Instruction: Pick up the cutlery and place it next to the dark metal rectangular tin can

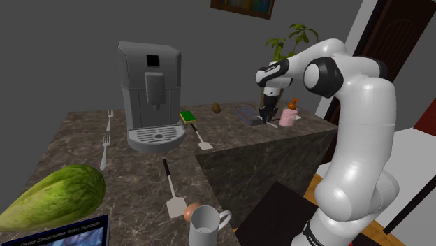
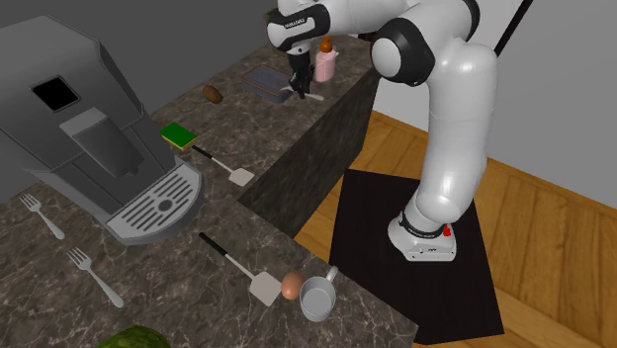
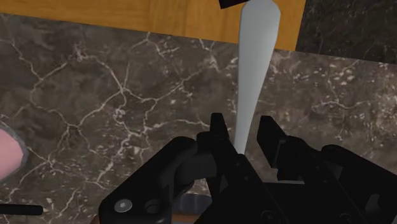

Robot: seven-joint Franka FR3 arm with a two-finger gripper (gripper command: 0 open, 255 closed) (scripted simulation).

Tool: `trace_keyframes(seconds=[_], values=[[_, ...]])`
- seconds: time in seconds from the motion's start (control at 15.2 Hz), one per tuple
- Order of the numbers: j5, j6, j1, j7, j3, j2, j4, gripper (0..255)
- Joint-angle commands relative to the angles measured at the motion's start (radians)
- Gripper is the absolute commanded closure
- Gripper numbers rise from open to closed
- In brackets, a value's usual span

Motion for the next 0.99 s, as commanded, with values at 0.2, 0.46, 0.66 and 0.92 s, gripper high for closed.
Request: trace_keyframes(seconds=[0.2, 0.46, 0.66, 0.92], values=[[0.009, 0.058, -0.002, -0.003, 0.004, 0.027, -0.031, 255], [0.016, 0.103, -0.004, -0.006, 0.007, 0.05, -0.054, 255], [0.022, 0.133, -0.005, -0.009, 0.01, 0.067, -0.068, 255], [0.022, 0.133, -0.005, -0.009, 0.01, 0.067, -0.067, 255]])
